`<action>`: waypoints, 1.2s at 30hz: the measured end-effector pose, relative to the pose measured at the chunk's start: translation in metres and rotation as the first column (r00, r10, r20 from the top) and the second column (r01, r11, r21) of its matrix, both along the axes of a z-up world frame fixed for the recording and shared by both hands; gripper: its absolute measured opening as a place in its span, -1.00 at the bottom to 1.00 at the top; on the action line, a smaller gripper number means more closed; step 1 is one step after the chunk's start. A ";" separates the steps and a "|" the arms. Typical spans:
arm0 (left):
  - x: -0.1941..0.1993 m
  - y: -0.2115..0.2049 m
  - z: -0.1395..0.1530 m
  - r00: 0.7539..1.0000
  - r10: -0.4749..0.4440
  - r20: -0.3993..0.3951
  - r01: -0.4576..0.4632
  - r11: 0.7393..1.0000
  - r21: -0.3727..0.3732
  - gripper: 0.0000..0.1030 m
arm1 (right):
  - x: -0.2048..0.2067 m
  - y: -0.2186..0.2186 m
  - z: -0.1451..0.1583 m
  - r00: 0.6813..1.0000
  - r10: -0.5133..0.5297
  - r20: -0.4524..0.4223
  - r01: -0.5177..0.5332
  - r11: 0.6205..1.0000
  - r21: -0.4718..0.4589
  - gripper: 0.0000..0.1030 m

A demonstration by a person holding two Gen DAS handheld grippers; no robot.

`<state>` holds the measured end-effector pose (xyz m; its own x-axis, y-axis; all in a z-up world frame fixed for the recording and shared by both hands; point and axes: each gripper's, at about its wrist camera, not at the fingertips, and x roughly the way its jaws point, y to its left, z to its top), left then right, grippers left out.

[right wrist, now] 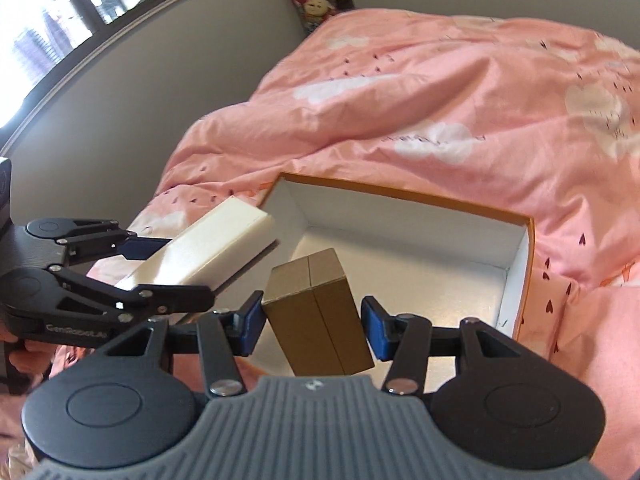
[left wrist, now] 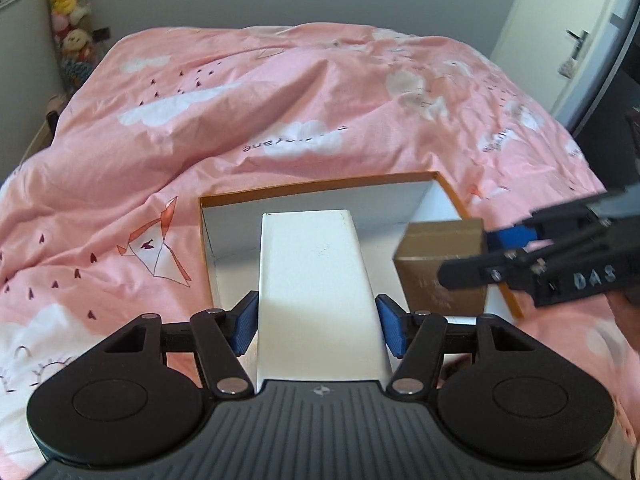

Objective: Organize objects
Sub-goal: 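Lower the white block into the orange box with the left tool while the right tool carries the gold box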

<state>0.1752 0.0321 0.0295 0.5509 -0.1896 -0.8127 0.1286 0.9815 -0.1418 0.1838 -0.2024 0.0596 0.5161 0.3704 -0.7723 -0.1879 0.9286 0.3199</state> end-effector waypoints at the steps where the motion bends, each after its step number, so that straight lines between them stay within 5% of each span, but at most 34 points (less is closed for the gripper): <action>1: 0.007 -0.003 -0.008 1.000 0.018 0.000 -0.018 1.000 0.011 0.37 | 0.005 -0.003 -0.007 1.000 -0.016 -0.012 0.016 1.000 0.000 0.04; 6: 0.040 -0.017 -0.052 0.996 0.051 -0.072 -0.049 0.998 0.037 0.37 | 0.027 -0.018 -0.039 0.994 -0.080 -0.074 0.081 0.997 0.016 0.04; 16: 0.049 -0.038 -0.114 0.967 0.056 -0.247 0.004 0.972 0.234 0.38 | 0.061 -0.027 -0.093 0.976 -0.115 -0.187 0.127 0.990 0.055 0.04; 29: 0.050 -0.036 -0.123 0.954 0.062 -0.294 0.024 0.959 0.281 0.43 | 0.082 -0.012 -0.120 0.972 -0.085 -0.219 0.099 0.994 0.054 0.04; 36: 0.039 -0.035 -0.104 0.972 -0.002 -0.235 0.071 0.956 0.286 0.57 | 0.089 -0.009 -0.128 0.962 -0.101 -0.255 0.121 0.991 0.065 0.04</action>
<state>0.2137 -0.0034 -0.0744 0.3395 0.0570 -0.9389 0.1626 0.9796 0.1182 0.2730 -0.2110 -0.0686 0.3511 0.3869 -0.8527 0.0105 0.9090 0.4168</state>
